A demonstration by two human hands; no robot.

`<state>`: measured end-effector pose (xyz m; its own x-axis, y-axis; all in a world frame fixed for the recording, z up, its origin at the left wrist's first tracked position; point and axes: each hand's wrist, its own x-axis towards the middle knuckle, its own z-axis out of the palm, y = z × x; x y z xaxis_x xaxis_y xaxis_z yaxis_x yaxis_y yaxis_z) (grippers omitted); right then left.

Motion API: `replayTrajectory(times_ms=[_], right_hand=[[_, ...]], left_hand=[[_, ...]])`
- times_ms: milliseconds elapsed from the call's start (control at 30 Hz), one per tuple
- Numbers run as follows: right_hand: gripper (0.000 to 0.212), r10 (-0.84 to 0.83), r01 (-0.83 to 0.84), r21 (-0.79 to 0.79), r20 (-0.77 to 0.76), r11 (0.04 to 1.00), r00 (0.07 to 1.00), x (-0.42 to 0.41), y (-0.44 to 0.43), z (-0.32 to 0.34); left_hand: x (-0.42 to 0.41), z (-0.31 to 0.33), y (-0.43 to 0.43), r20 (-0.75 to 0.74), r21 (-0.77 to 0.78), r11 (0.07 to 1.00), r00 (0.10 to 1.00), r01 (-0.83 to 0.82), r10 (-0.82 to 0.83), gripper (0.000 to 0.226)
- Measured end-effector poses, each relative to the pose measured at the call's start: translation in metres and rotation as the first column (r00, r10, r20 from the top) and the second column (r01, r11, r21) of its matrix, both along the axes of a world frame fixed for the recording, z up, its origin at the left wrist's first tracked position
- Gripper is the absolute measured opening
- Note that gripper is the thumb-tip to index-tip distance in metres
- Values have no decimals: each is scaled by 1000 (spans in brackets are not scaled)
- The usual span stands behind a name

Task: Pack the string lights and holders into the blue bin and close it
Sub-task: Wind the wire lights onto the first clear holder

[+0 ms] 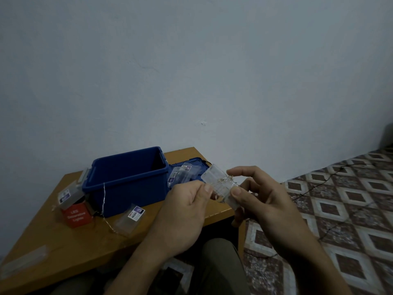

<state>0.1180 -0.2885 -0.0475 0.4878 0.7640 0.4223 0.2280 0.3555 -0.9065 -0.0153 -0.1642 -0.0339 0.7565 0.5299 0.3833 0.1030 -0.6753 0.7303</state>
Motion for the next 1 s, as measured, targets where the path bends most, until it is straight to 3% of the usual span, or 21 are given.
replayTrajectory(times_ms=[267,467,600,700,900,1000], right_hand=[[24,-15,15,9,-17,1000,1000,-3,2,0],[24,-39,41,30,-65,999,997,-4,5,-1],[23,-78,84,56,-106,995,991,-1,5,-2],[25,-90,98,52,-147,994,985,3,4,-2],[25,-61,70,50,-163,996,985,3,3,-2],[28,-27,40,61,-203,997,979,1,1,1]], left_hand=[[-2,-2,0,6,16,1000,1000,-3,3,42],[2,-3,3,85,-80,996,996,27,-20,34],[0,-3,7,68,-198,972,991,126,-114,21],[-1,-2,8,49,-200,973,993,117,-110,20],[-2,-1,12,-105,-230,971,990,71,-97,22],[-3,1,15,-198,-320,944,970,75,-144,28]])
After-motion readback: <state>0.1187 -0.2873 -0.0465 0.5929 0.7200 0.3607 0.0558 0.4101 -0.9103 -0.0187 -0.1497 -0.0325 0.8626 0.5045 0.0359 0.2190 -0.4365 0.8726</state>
